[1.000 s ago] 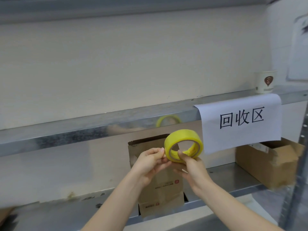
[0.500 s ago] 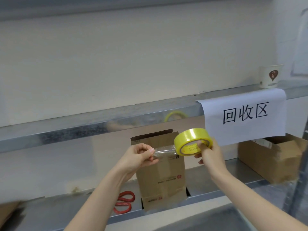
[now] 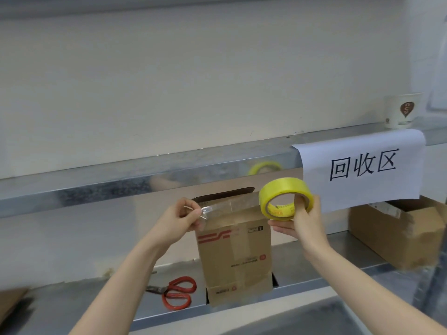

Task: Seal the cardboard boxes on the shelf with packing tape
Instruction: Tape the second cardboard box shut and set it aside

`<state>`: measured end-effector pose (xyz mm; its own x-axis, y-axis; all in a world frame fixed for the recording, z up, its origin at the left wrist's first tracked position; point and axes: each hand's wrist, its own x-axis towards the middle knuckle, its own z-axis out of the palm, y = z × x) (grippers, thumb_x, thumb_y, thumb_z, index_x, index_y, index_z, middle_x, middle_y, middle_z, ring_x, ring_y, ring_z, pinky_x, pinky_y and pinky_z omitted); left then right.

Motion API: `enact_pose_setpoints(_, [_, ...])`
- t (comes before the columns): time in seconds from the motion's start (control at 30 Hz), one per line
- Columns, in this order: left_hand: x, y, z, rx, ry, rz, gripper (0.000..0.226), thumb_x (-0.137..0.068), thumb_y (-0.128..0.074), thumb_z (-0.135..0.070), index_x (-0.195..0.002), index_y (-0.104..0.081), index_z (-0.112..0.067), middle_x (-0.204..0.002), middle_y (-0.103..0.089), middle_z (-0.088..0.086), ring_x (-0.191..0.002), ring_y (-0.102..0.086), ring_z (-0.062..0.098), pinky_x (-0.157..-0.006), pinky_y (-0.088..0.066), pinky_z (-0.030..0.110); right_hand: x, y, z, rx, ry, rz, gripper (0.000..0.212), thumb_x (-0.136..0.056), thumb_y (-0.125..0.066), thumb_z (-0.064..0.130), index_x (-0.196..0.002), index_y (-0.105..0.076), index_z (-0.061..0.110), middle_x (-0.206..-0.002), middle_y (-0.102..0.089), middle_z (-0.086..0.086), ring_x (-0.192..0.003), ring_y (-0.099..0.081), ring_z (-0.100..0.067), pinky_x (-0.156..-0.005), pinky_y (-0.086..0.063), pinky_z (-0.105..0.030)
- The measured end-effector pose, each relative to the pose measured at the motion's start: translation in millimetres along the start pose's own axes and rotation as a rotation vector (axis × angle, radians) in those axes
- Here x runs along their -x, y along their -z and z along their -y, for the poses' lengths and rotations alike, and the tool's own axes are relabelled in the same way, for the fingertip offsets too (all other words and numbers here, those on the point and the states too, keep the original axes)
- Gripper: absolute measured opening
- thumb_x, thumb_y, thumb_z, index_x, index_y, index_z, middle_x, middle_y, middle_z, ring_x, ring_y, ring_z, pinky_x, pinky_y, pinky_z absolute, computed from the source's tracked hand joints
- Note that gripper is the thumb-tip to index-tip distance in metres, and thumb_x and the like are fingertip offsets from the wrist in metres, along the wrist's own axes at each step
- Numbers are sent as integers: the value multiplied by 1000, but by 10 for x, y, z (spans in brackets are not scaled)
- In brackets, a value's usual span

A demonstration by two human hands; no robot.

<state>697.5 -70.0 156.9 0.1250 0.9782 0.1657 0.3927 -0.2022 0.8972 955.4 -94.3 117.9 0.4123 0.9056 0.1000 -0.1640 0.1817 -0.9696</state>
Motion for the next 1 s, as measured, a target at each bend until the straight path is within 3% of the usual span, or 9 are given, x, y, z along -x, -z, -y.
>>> enact_pose_setpoints(0.17, [-24, 82, -6, 290, 123, 25, 19, -92, -59, -5, -108, -59, 4, -87, -58, 14, -77, -62, 18, -80, -59, 30, -113, -65, -119, 11, -19, -71, 16, -100, -48, 24, -108, -54, 12, -94, -66, -22, -65, -67, -32, -57, -53, -31])
enact_pose_setpoints(0.27, [-34, 123, 44, 373, 199, 86, 17, -91, -60, -3, -104, -63, 6, -86, -59, 14, -78, -63, 19, -77, -59, 28, -168, -90, -177, 31, -98, -67, 15, -92, -47, 3, -84, -60, 6, -84, -62, -20, -65, -57, -23, -62, -47, -27])
enact_pose_setpoints(0.33, [-52, 158, 87, 441, 271, 118, 16, -88, -62, -2, -101, -64, 7, -83, -62, 14, -79, -64, 20, -75, -59, 29, -204, -125, -176, -69, -169, -50, 16, -91, -50, -2, -81, -58, 8, -81, -60, -14, -66, -55, -20, -61, -45, -25])
enact_pose_setpoints(0.5, [-86, 187, 129, 273, 317, 125, 5, -90, -63, -11, -88, -61, -7, -82, -64, 8, -80, -61, 18, -80, -54, 32, -249, -199, -147, -132, -146, 5, 8, -87, -68, 10, -82, -61, 8, -75, -63, -7, -65, -57, -19, -62, -45, -26])
enact_pose_setpoints(0.67, [-218, 176, 118, 388, 291, 128, 12, -99, -50, -16, -89, -56, -15, -106, -72, 3, -90, -57, 16, -84, -42, 33, -415, -302, -79, 112, 24, 74, 21, -96, -51, 11, -78, -62, 6, -66, -66, -16, -56, -61, -25, -55, -45, -28])
enact_pose_setpoints(0.77, [-280, 172, 178, 434, 326, 168, 14, -103, -41, -18, -90, -46, -17, -113, -71, 3, -96, -56, 19, -88, -41, 34, -535, -329, -46, 184, 44, 125, 19, -99, -45, 11, -89, -60, 5, -64, -67, -13, -48, -63, -19, -47, -46, -24])
enact_pose_setpoints(0.9, [-319, 107, 266, 285, 342, 122, 9, -103, -41, -15, -99, -48, -11, -105, -74, 4, -93, -63, 19, -81, -44, 33, -648, -278, -126, 335, 36, 165, 18, -95, -45, 11, -103, -61, 7, -84, -72, -14, -58, -70, -31, -51, -49, -26])
enact_pose_setpoints(1.0, [-368, 69, 251, 174, 320, 78, 9, -100, -44, -9, -109, -47, -9, -95, -76, 1, -88, -64, 18, -75, -45, 31, -659, -279, -112, 374, 45, 161, 17, -100, -44, 19, -97, -59, 11, -79, -70, -12, -53, -68, -25, -44, -45, -21])
